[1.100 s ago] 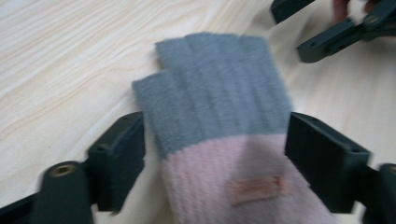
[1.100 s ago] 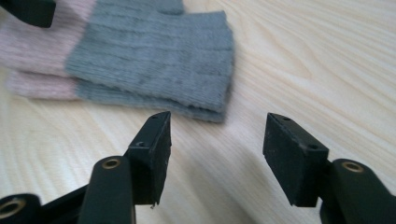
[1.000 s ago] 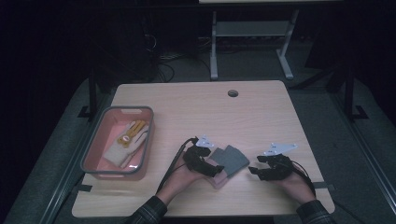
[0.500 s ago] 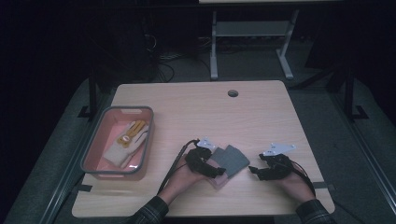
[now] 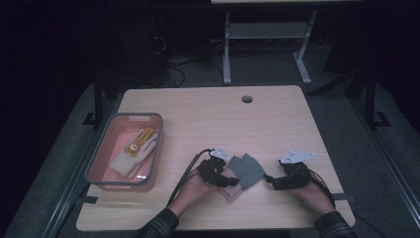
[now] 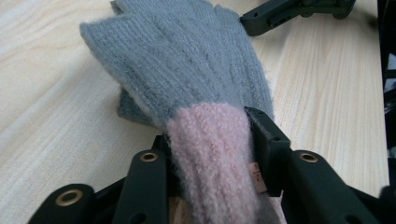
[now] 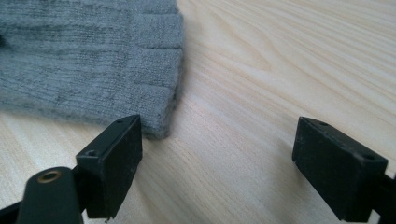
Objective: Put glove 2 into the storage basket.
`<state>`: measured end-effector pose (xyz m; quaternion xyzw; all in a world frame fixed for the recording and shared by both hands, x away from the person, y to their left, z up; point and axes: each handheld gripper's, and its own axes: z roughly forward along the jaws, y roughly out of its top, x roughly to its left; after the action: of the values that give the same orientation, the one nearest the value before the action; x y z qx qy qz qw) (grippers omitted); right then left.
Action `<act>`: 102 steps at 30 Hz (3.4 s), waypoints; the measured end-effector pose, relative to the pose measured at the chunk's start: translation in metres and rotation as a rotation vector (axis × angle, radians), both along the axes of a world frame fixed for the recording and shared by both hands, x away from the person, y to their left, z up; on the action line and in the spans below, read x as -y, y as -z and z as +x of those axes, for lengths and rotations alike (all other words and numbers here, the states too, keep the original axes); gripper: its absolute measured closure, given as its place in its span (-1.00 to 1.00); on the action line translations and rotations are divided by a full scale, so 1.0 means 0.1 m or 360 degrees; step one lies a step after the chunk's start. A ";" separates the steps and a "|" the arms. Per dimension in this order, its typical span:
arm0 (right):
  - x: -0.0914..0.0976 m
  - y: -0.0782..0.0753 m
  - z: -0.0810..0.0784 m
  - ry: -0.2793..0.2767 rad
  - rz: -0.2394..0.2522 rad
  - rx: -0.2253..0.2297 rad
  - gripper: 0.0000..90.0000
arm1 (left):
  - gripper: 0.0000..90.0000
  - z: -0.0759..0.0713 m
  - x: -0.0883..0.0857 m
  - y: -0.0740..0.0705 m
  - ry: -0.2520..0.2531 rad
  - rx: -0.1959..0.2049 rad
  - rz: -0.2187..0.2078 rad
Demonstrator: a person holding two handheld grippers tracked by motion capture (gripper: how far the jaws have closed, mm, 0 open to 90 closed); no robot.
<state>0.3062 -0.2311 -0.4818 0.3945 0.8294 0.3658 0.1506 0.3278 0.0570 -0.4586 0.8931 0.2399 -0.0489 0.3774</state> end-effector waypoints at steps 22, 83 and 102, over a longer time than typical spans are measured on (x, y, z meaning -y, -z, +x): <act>0.00 0.00 0.00 0.0000 -0.0001 -0.0002 -0.66 | 0.47 0.08 -0.47 -0.51 -0.0088 0.0084 -0.0094; -0.01 0.00 0.00 -0.0010 -0.0005 0.0009 -0.66 | 0.45 0.19 -2.89 -1.06 -0.0974 0.0222 -0.0133; -0.01 0.00 0.00 -0.0004 -0.0004 0.0000 -0.65 | 0.42 0.38 -2.87 -0.62 -0.0959 0.0029 0.0097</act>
<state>0.3059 -0.2299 -0.4818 0.3934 0.8302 0.3650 0.1508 0.3655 0.3439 -0.3970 0.7930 0.4920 0.0806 0.3501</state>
